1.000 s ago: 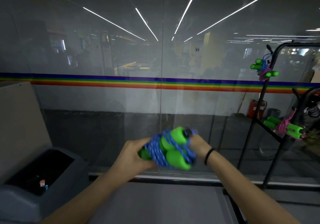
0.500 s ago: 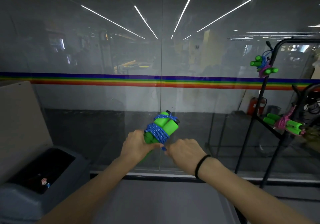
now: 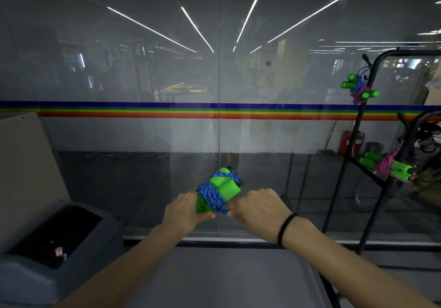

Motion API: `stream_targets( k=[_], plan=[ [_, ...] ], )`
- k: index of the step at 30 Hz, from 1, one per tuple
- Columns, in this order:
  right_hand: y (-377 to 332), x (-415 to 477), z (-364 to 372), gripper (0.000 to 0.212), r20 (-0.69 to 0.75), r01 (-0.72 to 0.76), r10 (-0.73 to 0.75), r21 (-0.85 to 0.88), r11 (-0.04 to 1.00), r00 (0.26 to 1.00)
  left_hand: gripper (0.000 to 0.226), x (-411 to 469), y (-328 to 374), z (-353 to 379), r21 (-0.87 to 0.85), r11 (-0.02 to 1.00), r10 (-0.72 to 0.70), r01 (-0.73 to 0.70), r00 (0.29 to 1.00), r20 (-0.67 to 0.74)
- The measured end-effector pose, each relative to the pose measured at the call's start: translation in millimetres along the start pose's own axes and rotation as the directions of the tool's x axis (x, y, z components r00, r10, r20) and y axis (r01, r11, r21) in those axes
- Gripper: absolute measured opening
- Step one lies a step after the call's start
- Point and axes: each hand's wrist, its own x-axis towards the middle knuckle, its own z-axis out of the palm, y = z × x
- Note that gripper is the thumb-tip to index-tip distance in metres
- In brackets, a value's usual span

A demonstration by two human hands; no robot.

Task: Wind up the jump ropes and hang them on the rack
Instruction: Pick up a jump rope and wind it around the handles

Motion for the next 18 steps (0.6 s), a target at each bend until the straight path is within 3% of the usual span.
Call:
stream_targets(
  k=[7, 9, 10, 13, 15, 17, 18],
  plan=[
    [-1.9, 20.1, -7.8, 0.031, -0.11, -0.12, 0.133, 0.122, 0.985, 0.985, 0.068, -10.9, 24.6, 1.4, 0.074, 0.997, -0.002, 0.01, 0.993, -0.117],
    [2.3, 27.7, -7.1, 0.029, -0.138, -0.165, 0.2, 0.231, 0.959, 0.97, 0.078, -14.1, 30.1, 4.2, -0.029, 0.998, 0.051, -0.054, 0.994, -0.098],
    [4.2, 30.4, -4.7, 0.027, -0.149, -0.172, 0.222, 0.29, 0.941, 0.963, 0.081, -14.6, 29.3, 5.5, -0.161, 0.983, 0.081, -0.094, 0.993, -0.086],
    [12.3, 35.5, 6.1, 0.023, -0.174, -0.191, 0.278, 0.398, 0.897, 0.945, 0.068, -10.3, 22.9, 5.4, -0.592, 0.799, 0.103, -0.102, 0.994, -0.033],
    [18.8, 36.4, 11.3, 0.02, -0.189, -0.201, 0.312, 0.448, 0.871, 0.931, 0.055, -7.0, 22.3, 2.4, -0.829, 0.559, 0.053, 0.024, 0.997, 0.065],
    [23.9, 36.6, 15.2, 0.015, -0.22, -0.176, 0.324, 0.506, 0.844, 0.92, 0.043, -4.5, 23.2, 1.9, -0.942, 0.305, 0.038, 0.14, 0.987, 0.159],
    [25.2, 35.9, 16.4, 0.013, -0.24, -0.16, 0.327, 0.527, 0.834, 0.914, 0.038, -4.7, 24.1, 1.7, -0.964, 0.226, 0.047, 0.142, 0.987, 0.156]
  ],
)
